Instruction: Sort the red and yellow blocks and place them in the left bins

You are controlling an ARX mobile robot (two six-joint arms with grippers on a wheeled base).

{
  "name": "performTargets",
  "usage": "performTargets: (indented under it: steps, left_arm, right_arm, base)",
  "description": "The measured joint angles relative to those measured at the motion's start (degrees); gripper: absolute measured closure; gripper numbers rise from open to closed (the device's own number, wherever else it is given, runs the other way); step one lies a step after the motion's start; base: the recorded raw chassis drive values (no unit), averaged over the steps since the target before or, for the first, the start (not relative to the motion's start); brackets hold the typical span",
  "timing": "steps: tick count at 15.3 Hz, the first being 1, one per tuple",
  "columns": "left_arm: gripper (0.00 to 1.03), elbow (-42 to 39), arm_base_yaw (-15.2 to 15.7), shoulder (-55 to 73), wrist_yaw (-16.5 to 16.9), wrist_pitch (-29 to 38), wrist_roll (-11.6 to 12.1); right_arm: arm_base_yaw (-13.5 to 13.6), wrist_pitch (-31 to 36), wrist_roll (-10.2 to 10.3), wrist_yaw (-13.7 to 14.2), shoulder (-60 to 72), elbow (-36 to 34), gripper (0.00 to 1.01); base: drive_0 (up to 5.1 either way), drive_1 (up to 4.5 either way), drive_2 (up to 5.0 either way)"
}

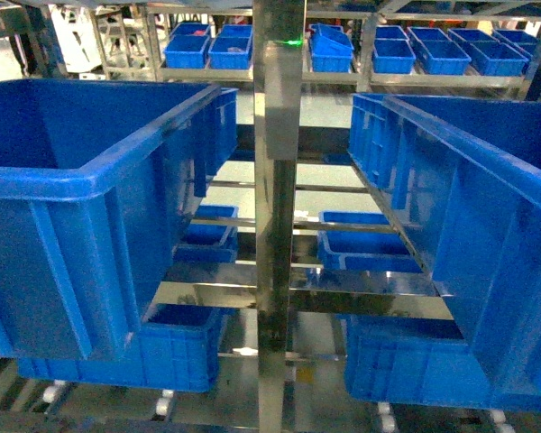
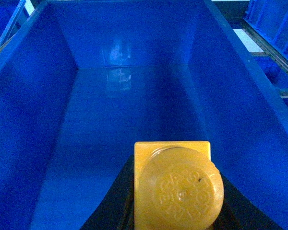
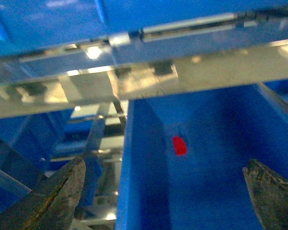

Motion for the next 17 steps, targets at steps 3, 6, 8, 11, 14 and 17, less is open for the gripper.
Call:
performTargets:
  steps: [3, 6, 8, 11, 14, 17]
  left_arm:
    - [0.76, 0.0, -0.1, 0.0, 0.2, 0.1, 0.0]
    - [0.76, 0.0, 0.2, 0.0, 0.0, 0.0, 0.0]
    - [0.76, 0.0, -0.1, 0.0, 0.2, 0.0, 0.0]
    - [0.76, 0.0, 0.2, 0.0, 0.0, 0.1, 0.0]
    - [0.76, 0.0, 0.0, 0.0, 0.0, 0.1, 0.0]
    - [0.76, 0.0, 0.0, 0.0, 0.0, 0.1, 0.0]
  right_arm:
    - [-0.4, 13.4, -4.3, -1.1, 0.8, -7.9, 0.12]
    - [-3.5, 38.4, -11.7, -3.2, -13.5, -29.8, 0.50]
    - [-4.5, 42.0, -12.4, -4.9, -16.0, -41.3, 0.76]
    - [-9.9, 46.3, -13.1, -9.7, -23.6, -51.0, 0.99]
    - [-9.7, 46.5, -13.2, -10.1, -27.3, -57.7, 0.99]
    - [-9.7, 46.2, -13.2, -10.2, -32.5, -61.3, 0.99]
  base:
    - [0.0, 0.00, 0.0]
    - [0.0, 0.00, 0.0]
    - [0.0, 0.00, 0.0]
    - [0.0, 0.00, 0.0]
    - [0.0, 0.00, 0.0]
    - [0.0, 0.00, 0.0]
